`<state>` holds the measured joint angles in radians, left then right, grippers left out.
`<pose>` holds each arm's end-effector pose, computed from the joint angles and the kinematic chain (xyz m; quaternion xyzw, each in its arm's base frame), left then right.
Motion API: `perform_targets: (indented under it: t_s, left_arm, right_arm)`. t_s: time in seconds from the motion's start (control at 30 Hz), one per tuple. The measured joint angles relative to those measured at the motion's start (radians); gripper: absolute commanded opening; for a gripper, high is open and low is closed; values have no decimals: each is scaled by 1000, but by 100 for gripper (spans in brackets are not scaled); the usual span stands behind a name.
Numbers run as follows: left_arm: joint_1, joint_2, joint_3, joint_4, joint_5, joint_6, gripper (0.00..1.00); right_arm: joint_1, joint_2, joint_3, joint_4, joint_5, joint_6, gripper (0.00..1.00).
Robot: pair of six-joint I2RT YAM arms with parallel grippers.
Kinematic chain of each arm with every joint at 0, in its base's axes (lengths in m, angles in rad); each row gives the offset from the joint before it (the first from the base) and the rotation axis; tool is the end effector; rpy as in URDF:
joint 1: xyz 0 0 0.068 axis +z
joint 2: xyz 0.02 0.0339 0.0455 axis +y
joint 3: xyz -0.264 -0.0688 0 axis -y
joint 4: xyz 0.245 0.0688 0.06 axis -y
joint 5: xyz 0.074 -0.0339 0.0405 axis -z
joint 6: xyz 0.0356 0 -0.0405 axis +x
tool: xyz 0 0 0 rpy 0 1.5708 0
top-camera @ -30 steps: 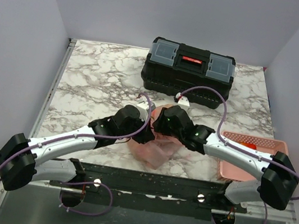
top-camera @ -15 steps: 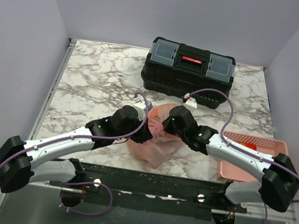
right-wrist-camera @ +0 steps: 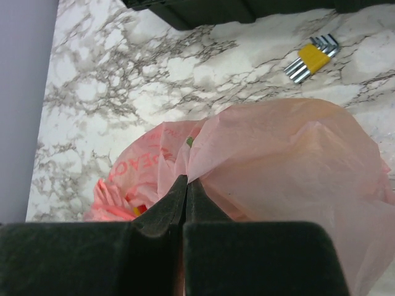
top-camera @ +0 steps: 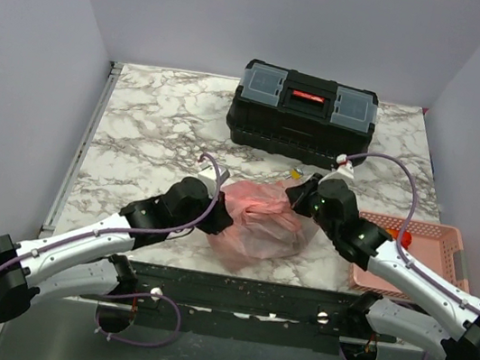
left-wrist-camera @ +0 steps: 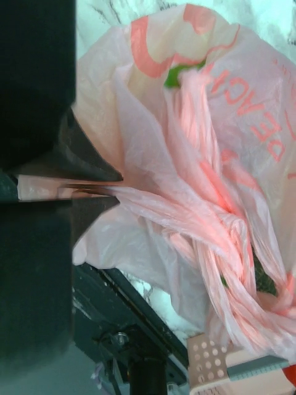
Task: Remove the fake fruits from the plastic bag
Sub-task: Untie the plastic bag at the center of the board.
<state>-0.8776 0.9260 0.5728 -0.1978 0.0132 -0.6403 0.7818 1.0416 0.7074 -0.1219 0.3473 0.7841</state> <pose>0.1308 -0.1582 0.2387 0.1065 0.8663 -0.3401 0.3502 0.1748 0.1565 0.2704 0.0923 0.8358 0.2636 0.4727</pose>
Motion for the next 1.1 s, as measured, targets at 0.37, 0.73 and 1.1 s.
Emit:
perform_targets:
  t_s: [0.37, 0.73, 1.1]
  left_arm:
    - [13, 73, 290, -127, 41, 97, 65]
    - [46, 373, 478, -231, 124, 233, 58]
    - [47, 416, 478, -262, 105, 245, 0]
  right_arm:
    - [0, -40, -23, 24, -74, -49, 1]
    - [0, -68, -25, 21, -83, -63, 1]
    - [0, -86, -36, 14, -75, -71, 1]
